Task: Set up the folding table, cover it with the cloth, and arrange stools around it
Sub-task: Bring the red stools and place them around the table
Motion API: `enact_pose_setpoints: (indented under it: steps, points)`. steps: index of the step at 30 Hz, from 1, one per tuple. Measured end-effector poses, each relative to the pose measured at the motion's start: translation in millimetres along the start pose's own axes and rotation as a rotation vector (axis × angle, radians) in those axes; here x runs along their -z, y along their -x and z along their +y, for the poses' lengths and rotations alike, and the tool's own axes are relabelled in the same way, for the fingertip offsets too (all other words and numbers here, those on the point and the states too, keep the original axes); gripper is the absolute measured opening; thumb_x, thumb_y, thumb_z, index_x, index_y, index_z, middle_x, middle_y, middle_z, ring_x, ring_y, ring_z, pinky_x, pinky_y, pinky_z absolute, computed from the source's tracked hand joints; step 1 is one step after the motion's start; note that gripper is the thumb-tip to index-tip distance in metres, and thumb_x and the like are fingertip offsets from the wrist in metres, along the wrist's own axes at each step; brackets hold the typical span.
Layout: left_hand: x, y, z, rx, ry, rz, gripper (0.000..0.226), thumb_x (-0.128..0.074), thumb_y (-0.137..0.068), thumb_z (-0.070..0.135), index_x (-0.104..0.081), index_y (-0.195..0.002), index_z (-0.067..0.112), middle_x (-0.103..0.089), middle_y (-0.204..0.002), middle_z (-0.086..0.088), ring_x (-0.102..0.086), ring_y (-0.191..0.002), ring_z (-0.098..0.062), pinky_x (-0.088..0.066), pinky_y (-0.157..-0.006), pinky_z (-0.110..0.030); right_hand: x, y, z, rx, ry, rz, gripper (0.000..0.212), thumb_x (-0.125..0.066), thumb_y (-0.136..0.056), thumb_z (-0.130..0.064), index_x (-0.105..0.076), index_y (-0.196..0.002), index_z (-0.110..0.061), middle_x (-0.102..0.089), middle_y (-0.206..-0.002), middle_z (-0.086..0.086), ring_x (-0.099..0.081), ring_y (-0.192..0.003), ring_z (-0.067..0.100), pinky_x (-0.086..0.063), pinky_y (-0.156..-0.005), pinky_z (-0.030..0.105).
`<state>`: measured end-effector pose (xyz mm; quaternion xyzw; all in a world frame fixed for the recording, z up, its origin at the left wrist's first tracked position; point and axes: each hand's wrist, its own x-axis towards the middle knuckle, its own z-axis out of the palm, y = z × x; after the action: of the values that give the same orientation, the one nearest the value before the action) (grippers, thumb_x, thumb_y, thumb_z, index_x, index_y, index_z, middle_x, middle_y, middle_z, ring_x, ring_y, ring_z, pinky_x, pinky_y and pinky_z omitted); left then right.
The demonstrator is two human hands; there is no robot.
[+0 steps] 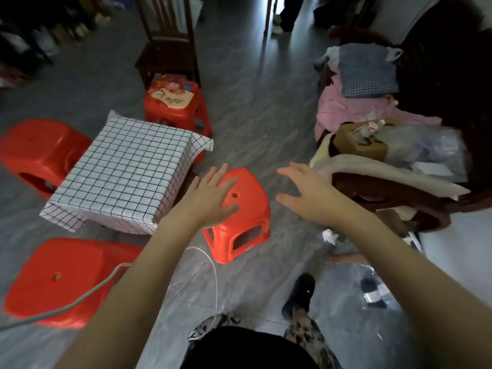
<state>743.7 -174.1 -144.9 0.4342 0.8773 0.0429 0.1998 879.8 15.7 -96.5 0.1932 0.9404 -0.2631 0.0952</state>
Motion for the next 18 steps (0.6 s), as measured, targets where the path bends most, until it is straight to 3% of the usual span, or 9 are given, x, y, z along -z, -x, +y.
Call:
enact_pose_setpoints:
  steps: [13,18]
  points:
    - [-9,-97,32,0.511,0.153,0.044,0.07,-0.044,-0.095,0.055,-0.014,-0.154,0.035,0.011,-0.163,0.0,0.003,-0.15,-0.023,-0.002,-0.121,-0.045,69,-180,63,0.467,0.132,-0.286,0.062,-0.059,-0.093,-0.037,-0.033,-0.148,-0.028,-0.015,-0.16,0.003,-0.016,-0.147,0.018,-0.021,-0.116,0.036]
    - [-13,-108,39,0.658,0.219,0.076,0.07,-0.045,-0.094,0.056,-0.017,-0.154,0.032,0.011,-0.163,-0.001,0.001,-0.15,-0.025,-0.007,-0.121,-0.049,55,-232,55,0.591,0.161,-0.411,0.064,-0.063,-0.091,-0.033,-0.036,-0.147,-0.022,-0.02,-0.159,0.009,-0.016,-0.147,0.02,-0.017,-0.116,0.033]
